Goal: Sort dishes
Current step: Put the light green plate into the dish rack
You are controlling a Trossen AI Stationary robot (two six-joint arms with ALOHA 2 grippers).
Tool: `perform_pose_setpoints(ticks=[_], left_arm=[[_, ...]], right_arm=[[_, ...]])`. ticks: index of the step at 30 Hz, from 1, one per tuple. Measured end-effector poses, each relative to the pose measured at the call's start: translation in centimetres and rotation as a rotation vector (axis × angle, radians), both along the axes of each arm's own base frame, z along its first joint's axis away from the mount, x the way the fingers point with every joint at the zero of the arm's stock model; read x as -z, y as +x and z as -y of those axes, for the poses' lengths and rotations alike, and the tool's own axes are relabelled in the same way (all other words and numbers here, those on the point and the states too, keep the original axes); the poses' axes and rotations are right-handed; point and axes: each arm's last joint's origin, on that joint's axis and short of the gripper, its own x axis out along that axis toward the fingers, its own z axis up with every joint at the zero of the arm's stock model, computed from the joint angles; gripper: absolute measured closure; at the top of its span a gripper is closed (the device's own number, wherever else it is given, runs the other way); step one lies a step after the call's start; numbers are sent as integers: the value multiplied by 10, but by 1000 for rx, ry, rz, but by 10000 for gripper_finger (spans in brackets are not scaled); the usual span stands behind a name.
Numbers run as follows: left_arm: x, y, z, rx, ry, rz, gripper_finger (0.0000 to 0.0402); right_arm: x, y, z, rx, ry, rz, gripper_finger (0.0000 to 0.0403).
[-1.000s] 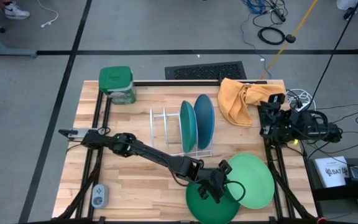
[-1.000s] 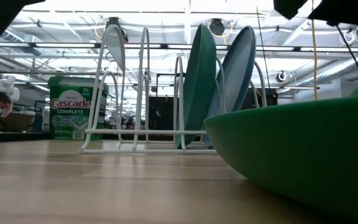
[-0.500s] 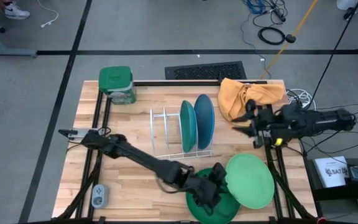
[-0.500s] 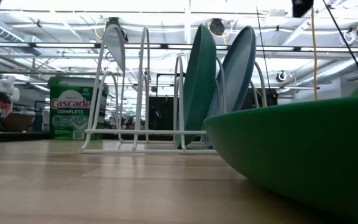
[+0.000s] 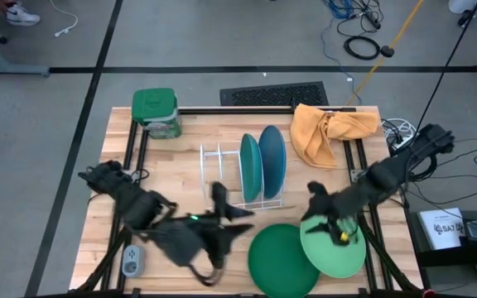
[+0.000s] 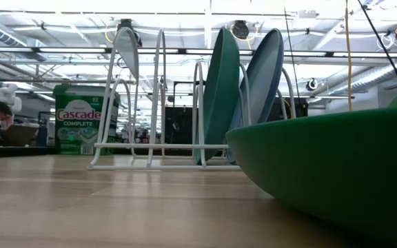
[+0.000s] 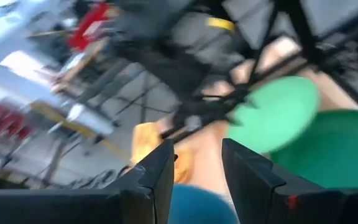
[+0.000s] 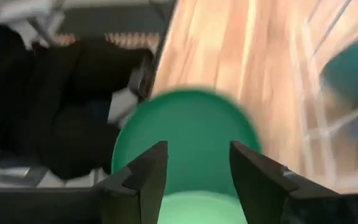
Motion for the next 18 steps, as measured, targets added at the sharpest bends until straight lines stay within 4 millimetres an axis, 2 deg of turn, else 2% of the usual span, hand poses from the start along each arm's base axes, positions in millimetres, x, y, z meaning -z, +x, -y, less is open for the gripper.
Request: perform_pose_setpoints(ticks=[5,9,14,18], left_arm=[[-30,-45,-8,-119,-113,111,265],[-37,-69,-9,-163,-193,142,265],[-36,-84,1,-188,-214,169,265],[-34,-90,8,-175,-229,164,265]], right_arm=[[33,6,-36,103,-19,-225,235],[61,4,-61,199,-64,-372,222],[87,5,-82,291,-76,-460,204],[98,9,-97,311,-30,-464,196]])
